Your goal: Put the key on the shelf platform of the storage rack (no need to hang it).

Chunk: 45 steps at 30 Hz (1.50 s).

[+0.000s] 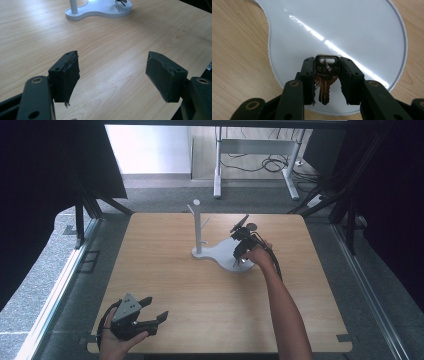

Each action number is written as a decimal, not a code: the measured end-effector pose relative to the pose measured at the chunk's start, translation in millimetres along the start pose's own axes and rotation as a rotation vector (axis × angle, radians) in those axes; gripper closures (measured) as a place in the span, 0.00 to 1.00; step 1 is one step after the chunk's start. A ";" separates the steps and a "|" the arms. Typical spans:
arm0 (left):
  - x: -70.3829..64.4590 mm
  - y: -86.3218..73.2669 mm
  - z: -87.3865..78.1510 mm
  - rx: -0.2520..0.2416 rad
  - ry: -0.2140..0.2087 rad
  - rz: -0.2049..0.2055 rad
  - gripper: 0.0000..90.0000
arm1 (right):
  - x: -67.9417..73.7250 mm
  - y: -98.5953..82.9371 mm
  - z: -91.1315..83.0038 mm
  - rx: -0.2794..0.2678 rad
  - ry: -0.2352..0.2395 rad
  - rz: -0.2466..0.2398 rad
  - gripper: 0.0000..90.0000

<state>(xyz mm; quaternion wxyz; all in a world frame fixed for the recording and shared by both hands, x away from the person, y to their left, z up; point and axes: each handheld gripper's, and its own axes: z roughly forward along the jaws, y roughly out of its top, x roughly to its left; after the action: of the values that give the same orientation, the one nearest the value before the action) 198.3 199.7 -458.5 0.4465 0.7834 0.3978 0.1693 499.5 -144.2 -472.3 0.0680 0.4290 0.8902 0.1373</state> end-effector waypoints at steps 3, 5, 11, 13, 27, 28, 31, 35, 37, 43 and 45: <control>0.7 -0.2 -0.4 -0.001 0.002 -0.002 0.30 | -1.1 -0.2 2.1 -0.009 0.002 0.013 0.74; 0.8 -0.3 -0.5 -0.001 0.002 -0.002 0.30 | -0.8 -0.3 3.7 0.000 -0.006 0.010 0.74; 0.1 -0.3 0.3 0.001 0.000 0.000 0.30 | 0.6 -0.4 8.3 0.012 -0.015 0.001 0.74; 0.3 -0.4 0.5 0.001 0.001 -0.002 0.30 | 1.0 -0.2 8.8 0.016 -0.015 -0.003 0.73; 0.3 -0.8 1.4 0.004 0.000 -0.001 0.30 | 1.4 -3.3 16.9 0.021 -0.030 -0.004 0.73; 0.2 -0.8 1.6 0.005 -0.001 -0.001 0.30 | 1.4 -3.6 16.9 0.020 -0.030 -0.003 0.72; -0.1 -0.7 1.9 0.007 -0.001 0.001 0.30 | 1.0 -4.3 16.0 0.016 -0.032 -0.002 0.68; -0.6 -0.6 1.9 0.006 -0.002 0.000 0.30 | 0.8 -4.6 11.2 -0.008 -0.037 0.008 0.60; -0.8 -0.5 1.8 0.006 -0.002 0.001 0.30 | 0.6 -5.2 7.6 -0.021 -0.042 0.010 0.57; -1.5 -0.4 2.9 0.008 -0.004 0.004 0.30 | 0.3 -8.6 -3.5 -0.063 -0.044 0.024 0.53; -1.7 -0.2 3.2 0.009 -0.005 0.005 0.30 | -0.1 -10.7 -7.4 -0.075 -0.040 0.024 0.53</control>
<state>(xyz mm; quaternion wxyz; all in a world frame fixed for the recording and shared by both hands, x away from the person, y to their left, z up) 199.1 196.6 -460.3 0.4436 0.7867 0.3957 0.1667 489.8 -152.0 -468.4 0.1002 0.4395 0.8777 0.1627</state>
